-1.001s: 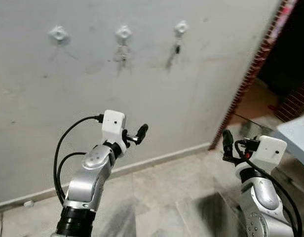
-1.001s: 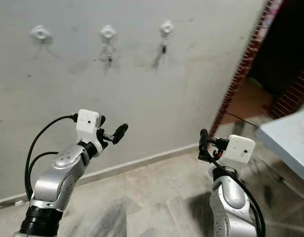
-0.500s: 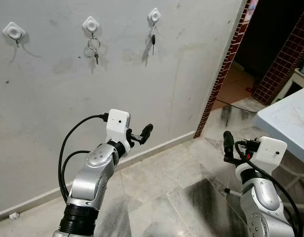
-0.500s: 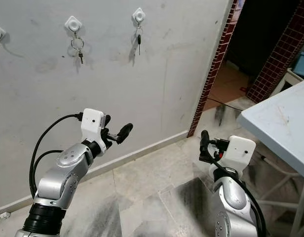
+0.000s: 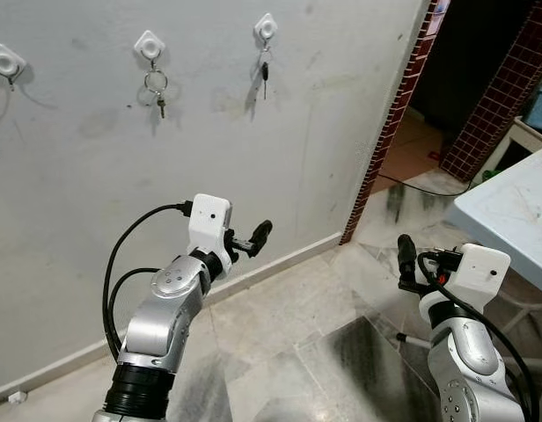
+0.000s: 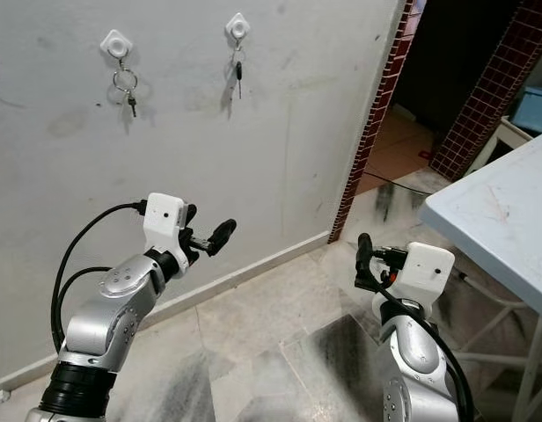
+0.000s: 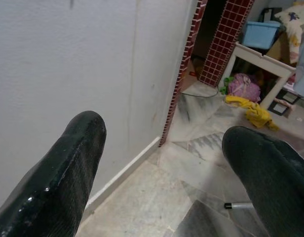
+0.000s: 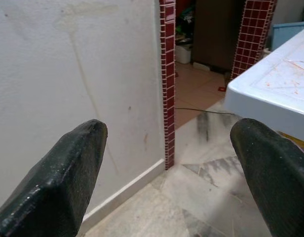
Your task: Hang keys on a hook
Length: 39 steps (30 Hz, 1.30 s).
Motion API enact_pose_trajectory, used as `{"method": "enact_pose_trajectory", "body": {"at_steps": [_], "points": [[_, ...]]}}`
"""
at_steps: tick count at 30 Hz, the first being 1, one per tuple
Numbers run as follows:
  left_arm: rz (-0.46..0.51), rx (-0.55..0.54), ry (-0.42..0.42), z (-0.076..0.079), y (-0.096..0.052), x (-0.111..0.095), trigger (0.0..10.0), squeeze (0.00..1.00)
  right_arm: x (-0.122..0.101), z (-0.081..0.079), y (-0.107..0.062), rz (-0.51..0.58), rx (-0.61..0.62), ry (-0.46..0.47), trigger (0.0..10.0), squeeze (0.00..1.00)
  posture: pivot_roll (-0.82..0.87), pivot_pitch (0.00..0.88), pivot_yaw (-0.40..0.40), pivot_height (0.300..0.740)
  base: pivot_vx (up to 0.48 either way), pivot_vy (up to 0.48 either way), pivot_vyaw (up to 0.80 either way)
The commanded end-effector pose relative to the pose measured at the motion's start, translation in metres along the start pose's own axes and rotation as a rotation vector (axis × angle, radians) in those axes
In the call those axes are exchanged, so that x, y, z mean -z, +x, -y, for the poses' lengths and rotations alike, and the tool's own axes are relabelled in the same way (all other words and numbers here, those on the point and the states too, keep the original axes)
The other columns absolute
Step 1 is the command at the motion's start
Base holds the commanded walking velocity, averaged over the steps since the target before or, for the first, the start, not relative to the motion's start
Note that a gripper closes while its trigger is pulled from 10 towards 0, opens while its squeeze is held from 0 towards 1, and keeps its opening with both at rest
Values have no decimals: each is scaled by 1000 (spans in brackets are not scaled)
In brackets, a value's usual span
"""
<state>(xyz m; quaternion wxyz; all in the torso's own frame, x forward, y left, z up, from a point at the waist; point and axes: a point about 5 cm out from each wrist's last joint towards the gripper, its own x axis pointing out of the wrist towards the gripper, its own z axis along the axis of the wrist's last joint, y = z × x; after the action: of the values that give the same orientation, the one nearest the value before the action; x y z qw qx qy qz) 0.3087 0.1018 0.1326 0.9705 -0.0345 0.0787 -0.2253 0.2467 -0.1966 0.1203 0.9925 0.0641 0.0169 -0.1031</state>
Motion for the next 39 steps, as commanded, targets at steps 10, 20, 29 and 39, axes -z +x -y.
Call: {"method": "enact_pose_trajectory", "body": {"at_steps": [10, 20, 29, 39], "points": [[10, 25, -4, 3, 1, -2, 10000, 0, -2, 1, -1, 6, -1, -5, 10000, 0, 36, 20, -41, 740, 0, 0, -717], [10, 28, -3, 3, 1, -2, 10000, 0, -2, 1, -1, 7, 2, -5, 10000, 0, 36, 21, -40, 740, 0, 0, 0], [9, 28, 1, 2, 2, -3, 10000, 0, -2, 0, 0, 8, -2, -3, 10000, 0, 39, 20, -39, 740, 0, 0, -558], [11, 31, 1, 3, 3, -3, 10000, 0, -1, 0, 1, 6, -1, -3, 10000, 0, 38, 17, -38, 740, 0, 0, -800]]}}
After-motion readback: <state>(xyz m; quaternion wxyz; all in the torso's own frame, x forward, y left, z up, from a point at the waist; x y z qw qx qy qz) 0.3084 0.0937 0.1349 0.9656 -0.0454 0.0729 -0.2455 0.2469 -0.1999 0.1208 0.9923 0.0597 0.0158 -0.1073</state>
